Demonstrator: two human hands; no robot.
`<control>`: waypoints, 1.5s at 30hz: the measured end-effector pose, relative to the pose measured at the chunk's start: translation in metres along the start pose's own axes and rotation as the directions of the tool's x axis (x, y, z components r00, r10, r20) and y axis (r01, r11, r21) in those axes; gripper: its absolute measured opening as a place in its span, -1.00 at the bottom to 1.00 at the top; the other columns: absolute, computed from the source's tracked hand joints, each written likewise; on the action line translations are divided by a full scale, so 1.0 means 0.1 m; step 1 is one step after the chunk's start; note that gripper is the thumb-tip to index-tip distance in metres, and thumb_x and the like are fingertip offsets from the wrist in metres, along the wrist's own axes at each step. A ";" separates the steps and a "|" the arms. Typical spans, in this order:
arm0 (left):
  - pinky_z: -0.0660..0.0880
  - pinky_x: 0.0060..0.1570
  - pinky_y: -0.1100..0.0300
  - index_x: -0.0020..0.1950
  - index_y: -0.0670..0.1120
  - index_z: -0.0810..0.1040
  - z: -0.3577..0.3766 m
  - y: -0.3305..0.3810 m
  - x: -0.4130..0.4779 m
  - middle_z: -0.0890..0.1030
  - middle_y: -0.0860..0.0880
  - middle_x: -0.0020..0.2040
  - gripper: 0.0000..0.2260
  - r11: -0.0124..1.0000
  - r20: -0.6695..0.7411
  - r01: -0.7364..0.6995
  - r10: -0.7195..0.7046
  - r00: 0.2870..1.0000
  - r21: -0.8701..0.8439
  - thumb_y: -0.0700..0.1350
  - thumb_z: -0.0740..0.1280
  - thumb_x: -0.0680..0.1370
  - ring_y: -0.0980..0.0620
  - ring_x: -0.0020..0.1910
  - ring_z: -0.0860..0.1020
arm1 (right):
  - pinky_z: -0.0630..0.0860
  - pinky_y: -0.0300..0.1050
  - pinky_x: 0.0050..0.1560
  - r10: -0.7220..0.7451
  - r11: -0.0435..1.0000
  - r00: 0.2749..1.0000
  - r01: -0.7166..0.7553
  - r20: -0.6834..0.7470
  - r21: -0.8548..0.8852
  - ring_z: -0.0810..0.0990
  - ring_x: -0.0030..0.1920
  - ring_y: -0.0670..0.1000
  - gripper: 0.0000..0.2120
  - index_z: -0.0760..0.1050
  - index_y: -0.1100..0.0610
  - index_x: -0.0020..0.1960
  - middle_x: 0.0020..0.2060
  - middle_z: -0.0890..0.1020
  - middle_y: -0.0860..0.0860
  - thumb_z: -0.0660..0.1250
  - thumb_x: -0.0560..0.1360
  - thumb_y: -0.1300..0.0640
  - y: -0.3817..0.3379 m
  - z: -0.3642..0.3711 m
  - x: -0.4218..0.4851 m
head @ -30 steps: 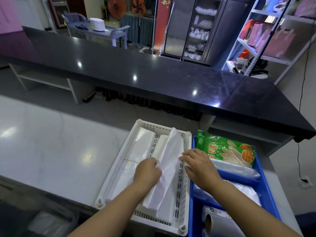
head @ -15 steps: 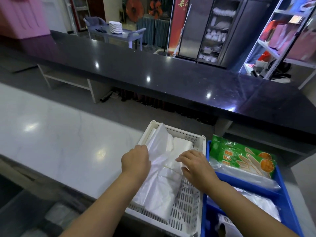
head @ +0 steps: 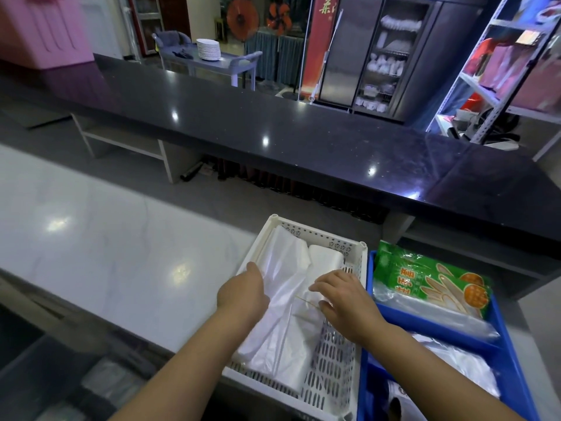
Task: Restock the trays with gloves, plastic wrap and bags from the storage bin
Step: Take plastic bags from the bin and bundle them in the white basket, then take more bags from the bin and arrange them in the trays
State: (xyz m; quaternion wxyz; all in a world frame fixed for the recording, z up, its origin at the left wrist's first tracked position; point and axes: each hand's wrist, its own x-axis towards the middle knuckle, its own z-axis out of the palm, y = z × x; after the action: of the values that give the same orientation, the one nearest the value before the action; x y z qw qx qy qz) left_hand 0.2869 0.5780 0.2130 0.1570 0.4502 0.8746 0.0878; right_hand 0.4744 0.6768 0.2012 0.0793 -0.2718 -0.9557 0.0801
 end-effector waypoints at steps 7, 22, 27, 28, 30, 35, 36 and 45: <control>0.26 -0.47 0.23 0.07 -0.10 0.34 -0.01 -0.03 0.03 0.45 -0.03 -0.16 -0.72 0.913 0.155 0.051 0.013 0.988 -0.404 -0.28 0.24 0.39 -0.01 -0.25 0.45 | 0.30 -0.11 0.23 -0.016 1.000 1.000 0.017 -0.011 0.017 0.43 0.19 -0.02 -0.70 0.50 0.00 0.21 0.12 0.57 -0.09 0.26 0.49 0.14 -0.05 0.00 -0.01; -0.32 0.44 0.01 0.52 0.07 -0.14 0.52 -0.04 -0.22 -0.15 0.02 0.56 -0.38 0.893 0.148 -0.439 0.423 0.894 0.100 0.21 0.05 0.56 0.05 0.50 -0.23 | 0.50 -0.04 -0.01 0.041 0.999 0.986 -0.041 -0.160 0.003 0.58 -0.05 0.05 -0.82 0.62 0.10 -0.01 -0.09 0.67 -0.01 0.39 0.41 0.25 -0.03 -0.08 -0.03; -0.19 0.45 -0.02 0.51 0.07 -0.04 0.46 -0.07 -0.36 -0.09 -0.01 0.56 -0.41 0.928 0.118 -0.362 0.352 0.929 0.084 0.18 0.09 0.56 0.03 0.52 -0.13 | 0.48 -0.06 0.04 -0.052 0.998 0.992 0.056 -0.115 0.028 0.57 0.03 0.03 -0.80 0.60 0.07 0.05 -0.02 0.66 -0.02 0.36 0.44 0.21 -0.14 -0.08 0.08; -0.11 0.45 0.00 0.50 0.06 0.04 0.41 -0.10 -0.42 -0.02 -0.02 0.56 -0.44 0.940 0.075 -0.333 0.328 0.942 0.078 0.17 0.11 0.55 0.01 0.52 -0.05 | 0.49 -0.08 0.04 -0.080 0.996 0.991 0.084 -0.104 0.033 0.56 0.04 0.02 -0.80 0.59 0.06 0.07 0.00 0.65 -0.03 0.35 0.45 0.19 -0.18 -0.07 0.11; 0.07 0.43 0.02 0.45 0.04 0.20 0.28 -0.20 -0.56 0.17 -0.03 0.52 -0.50 0.965 -0.038 -0.257 0.260 0.965 0.054 0.14 0.17 0.54 -0.04 0.48 0.15 | 0.50 -0.11 0.04 -0.140 0.989 0.987 0.143 -0.079 0.032 0.55 0.04 0.00 -0.79 0.58 0.04 0.10 0.02 0.65 -0.04 0.34 0.47 0.17 -0.30 -0.06 0.17; 0.27 0.29 0.06 0.36 -0.01 0.37 -0.07 -0.72 -0.93 0.44 -0.01 0.36 -0.60 0.995 -0.243 -0.088 0.095 0.965 0.040 0.06 0.21 0.54 -0.03 0.31 0.38 | 0.57 -0.10 -0.06 -0.318 0.948 0.948 0.317 -0.010 -0.011 0.62 -0.04 0.04 -0.78 0.60 0.05 0.09 -0.04 0.70 -0.01 0.35 0.46 0.17 -0.84 -0.07 0.34; 0.29 0.28 0.06 0.35 -0.02 0.38 -0.12 -0.86 -1.01 0.47 0.00 0.34 -0.60 0.998 -0.282 -0.056 0.063 0.957 0.033 0.05 0.22 0.54 -0.03 0.30 0.40 | 0.58 -0.10 -0.07 -0.347 0.938 0.938 0.347 -0.003 -0.016 0.64 -0.06 0.04 -0.79 0.61 0.05 0.08 -0.06 0.70 -0.01 0.36 0.45 0.18 -0.98 -0.09 0.37; 0.46 -0.01 0.04 0.14 -0.07 0.59 -0.45 -2.48 -1.90 0.65 -0.05 0.07 -0.72 0.954 -0.428 0.271 -0.298 0.853 -0.124 -0.06 0.39 0.45 -0.10 0.05 0.57 | 0.54 -0.02 -0.12 -0.581 0.808 0.812 0.584 0.059 -0.081 0.58 -0.08 0.11 -0.76 0.59 0.09 0.06 -0.12 0.68 0.03 0.18 0.51 0.18 -2.50 0.19 0.67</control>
State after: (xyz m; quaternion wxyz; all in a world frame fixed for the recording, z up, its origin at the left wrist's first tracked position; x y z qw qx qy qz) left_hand 0.1859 0.2791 0.2186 -0.0211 0.2792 0.9411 0.1894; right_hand 0.2872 0.5002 0.2386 0.0718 0.0320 -0.9968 0.0107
